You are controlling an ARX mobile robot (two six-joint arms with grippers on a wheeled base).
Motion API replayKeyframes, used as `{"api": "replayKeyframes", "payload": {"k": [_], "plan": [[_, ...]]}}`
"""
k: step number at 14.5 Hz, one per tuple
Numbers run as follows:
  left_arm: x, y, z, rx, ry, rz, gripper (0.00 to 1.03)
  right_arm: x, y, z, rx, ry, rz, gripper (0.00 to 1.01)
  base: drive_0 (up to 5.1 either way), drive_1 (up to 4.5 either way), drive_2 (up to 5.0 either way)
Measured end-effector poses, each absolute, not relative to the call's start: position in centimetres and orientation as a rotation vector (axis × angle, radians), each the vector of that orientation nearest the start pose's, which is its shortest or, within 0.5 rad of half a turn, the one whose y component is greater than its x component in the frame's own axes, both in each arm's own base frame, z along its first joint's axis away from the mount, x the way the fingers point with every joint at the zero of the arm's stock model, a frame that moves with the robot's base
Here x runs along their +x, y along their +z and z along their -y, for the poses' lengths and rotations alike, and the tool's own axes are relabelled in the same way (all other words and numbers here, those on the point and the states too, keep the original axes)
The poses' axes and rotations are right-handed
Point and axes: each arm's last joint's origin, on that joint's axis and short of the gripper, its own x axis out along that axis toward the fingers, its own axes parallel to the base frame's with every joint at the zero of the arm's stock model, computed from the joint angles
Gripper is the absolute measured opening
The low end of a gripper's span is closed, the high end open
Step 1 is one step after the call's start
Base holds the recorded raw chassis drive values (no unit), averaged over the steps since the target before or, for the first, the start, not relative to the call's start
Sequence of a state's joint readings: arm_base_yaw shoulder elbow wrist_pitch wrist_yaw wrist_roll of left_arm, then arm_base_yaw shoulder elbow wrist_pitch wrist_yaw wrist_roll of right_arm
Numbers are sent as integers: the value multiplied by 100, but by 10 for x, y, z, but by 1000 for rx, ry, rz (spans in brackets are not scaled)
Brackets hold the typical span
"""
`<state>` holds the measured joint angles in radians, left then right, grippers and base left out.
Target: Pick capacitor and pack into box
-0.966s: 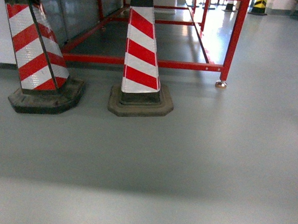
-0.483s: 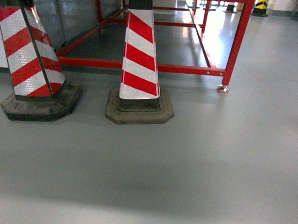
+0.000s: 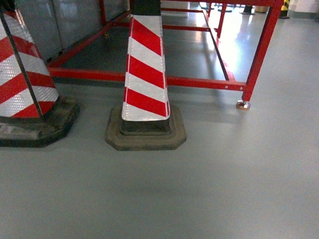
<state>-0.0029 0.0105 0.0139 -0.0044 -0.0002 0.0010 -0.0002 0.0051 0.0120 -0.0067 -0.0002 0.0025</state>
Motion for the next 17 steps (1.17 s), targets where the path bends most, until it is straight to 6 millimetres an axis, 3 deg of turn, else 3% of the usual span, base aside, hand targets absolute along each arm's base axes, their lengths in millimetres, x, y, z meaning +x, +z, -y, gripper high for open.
{"api": "replayKeyframes", "payload": {"k": [11, 17], "plan": [[98, 167, 0, 1, -3, -2, 44, 97, 167, 0, 2, 0, 2, 98, -1, 431, -433], [98, 167, 0, 1, -3, -4, 44, 97, 167, 0, 2, 0, 2, 98, 0, 0, 0]]}}
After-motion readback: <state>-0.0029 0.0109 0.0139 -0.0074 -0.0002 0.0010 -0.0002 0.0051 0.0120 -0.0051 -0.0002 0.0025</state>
